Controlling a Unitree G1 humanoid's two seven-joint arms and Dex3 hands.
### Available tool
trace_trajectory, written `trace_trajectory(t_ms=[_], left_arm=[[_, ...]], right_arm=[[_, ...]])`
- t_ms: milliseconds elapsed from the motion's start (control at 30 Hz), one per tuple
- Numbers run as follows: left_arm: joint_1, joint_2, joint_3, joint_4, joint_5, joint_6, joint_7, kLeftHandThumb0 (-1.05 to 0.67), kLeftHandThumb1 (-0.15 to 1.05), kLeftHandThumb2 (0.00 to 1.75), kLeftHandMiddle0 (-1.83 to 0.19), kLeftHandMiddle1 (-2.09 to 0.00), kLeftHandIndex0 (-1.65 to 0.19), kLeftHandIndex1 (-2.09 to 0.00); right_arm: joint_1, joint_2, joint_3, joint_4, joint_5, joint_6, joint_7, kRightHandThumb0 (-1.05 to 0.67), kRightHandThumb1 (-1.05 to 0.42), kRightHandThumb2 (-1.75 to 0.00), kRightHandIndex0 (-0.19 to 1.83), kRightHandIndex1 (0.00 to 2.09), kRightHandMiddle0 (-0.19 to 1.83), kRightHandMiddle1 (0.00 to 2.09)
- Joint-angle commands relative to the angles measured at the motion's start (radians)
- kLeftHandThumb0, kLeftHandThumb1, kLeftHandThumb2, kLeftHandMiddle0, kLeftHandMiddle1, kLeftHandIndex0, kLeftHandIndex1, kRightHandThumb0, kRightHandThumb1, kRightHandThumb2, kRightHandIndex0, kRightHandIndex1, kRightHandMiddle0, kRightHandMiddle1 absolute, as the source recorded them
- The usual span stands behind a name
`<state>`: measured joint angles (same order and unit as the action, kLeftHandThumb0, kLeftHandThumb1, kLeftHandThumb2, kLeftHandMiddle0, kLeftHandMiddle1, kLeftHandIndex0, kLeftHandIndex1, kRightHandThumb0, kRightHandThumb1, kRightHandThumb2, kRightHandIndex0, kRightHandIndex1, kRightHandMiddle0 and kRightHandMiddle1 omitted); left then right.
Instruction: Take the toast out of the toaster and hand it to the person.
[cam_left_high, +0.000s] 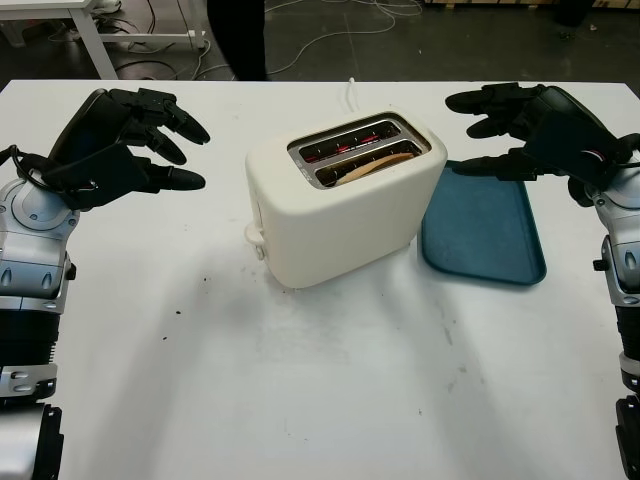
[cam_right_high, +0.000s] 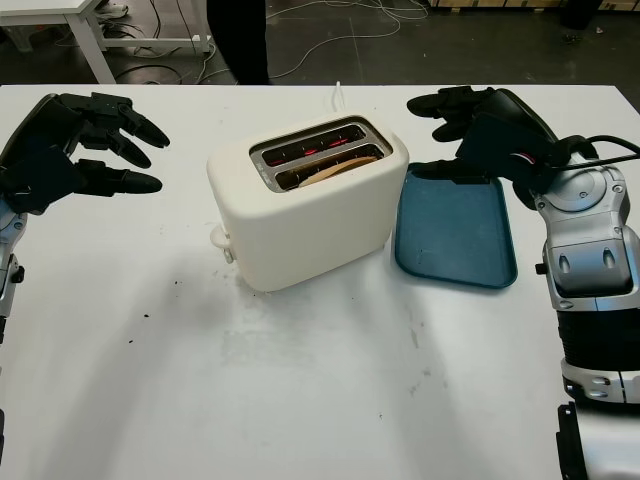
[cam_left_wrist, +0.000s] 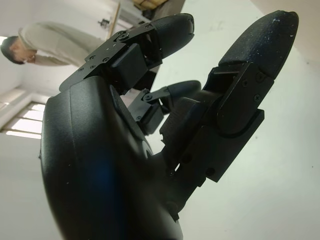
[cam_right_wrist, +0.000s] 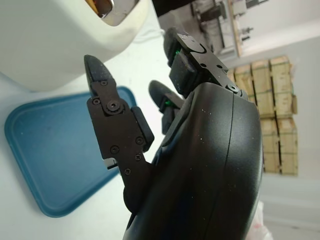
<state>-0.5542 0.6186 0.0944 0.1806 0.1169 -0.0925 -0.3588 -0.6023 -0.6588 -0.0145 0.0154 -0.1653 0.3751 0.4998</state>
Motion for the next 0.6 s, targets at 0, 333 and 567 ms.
trace_trajectory(t_ms=[0,333,567], left_arm=[[0.014,0.002,0.005,-0.008,-0.002,-0.006,0.005,-1.05,0.61,0.00,-0.87,-0.85,-0.83,-0.75],[0.015,-0.002,0.006,-0.010,-0.005,0.003,0.006,-1.05,0.61,0.00,-0.87,-0.86,-0.83,-0.75],[0.015,-0.004,0.008,-0.010,-0.006,0.000,0.009,-1.05,0.61,0.00,-0.86,-0.86,-0.83,-0.75]], right_arm=[[0.004,-0.016,0.005,0.005,-0.010,-0.038,-0.007,-0.32,-0.77,0.00,0.26,0.75,0.56,0.02],[-0.002,-0.008,0.001,0.004,-0.003,-0.020,0.001,-0.29,-0.78,0.00,0.27,0.70,0.56,0.02],[-0.003,0.003,-0.009,-0.004,0.015,0.002,0.001,-0.24,-0.78,0.00,0.26,0.69,0.55,0.01]])
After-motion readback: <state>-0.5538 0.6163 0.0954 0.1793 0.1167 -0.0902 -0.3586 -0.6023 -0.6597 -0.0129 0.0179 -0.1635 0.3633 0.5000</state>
